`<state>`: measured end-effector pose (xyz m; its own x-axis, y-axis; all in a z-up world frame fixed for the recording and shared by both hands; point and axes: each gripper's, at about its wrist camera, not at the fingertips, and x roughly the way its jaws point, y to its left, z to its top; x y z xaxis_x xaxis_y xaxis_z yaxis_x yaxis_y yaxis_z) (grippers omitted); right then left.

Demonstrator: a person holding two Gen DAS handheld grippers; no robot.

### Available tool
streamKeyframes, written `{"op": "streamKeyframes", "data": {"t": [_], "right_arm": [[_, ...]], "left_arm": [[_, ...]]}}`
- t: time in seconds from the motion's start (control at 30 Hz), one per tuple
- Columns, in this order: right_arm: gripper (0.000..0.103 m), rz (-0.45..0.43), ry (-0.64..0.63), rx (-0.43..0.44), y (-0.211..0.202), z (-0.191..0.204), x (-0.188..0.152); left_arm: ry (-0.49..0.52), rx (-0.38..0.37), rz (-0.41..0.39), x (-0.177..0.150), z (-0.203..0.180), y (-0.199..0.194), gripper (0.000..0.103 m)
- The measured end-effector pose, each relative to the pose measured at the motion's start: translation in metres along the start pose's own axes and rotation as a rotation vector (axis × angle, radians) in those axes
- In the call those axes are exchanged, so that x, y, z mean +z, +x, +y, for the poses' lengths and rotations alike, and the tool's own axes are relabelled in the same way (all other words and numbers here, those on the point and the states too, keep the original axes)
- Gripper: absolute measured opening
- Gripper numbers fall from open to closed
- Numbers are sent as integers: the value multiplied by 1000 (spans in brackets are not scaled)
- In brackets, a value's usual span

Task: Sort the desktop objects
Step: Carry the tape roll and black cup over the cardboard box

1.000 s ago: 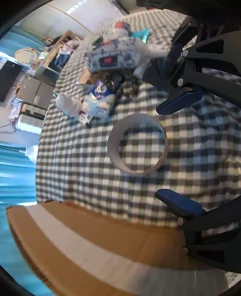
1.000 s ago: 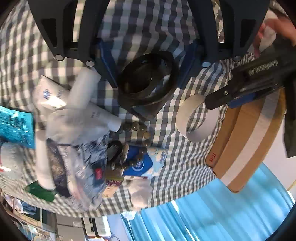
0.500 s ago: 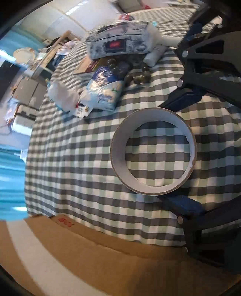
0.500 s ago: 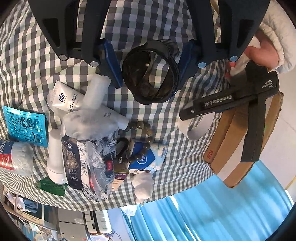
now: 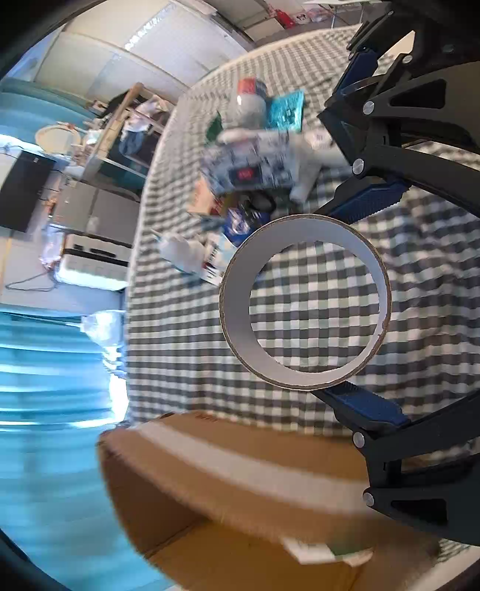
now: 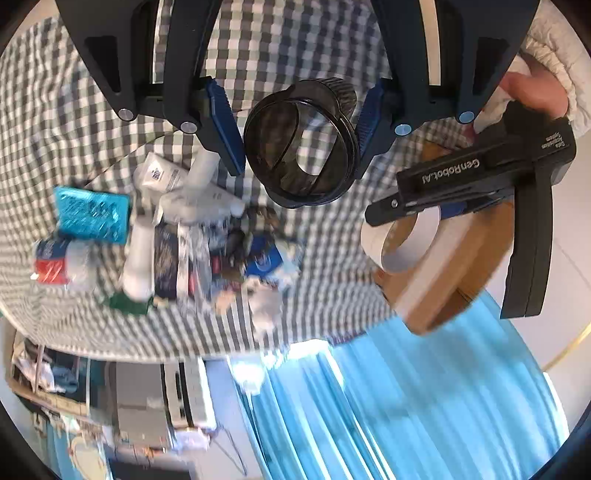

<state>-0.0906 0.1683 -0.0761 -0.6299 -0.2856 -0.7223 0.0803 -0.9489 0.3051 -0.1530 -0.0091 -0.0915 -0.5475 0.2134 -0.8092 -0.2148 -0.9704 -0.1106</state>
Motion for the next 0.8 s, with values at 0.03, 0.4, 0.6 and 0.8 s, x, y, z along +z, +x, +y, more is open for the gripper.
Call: {"op": "streamKeyframes", "data": {"t": [0.03, 0.4, 0.6, 0.8], "right_arm": [[57, -11, -8, -1, -8, 4, 0], [57, -123, -91, 35, -75, 64, 0], [57, -136, -157, 106, -79, 116, 20], [57, -129, -222, 194, -56, 172, 49]], "left_arm": [[-1, -6, -9, 4, 0, -11, 83], [-14, 6, -160, 9, 23, -110, 83], [-55, 62, -204, 14, 69, -141, 83], [-127, 128, -207, 21, 130, -147, 83]]}}
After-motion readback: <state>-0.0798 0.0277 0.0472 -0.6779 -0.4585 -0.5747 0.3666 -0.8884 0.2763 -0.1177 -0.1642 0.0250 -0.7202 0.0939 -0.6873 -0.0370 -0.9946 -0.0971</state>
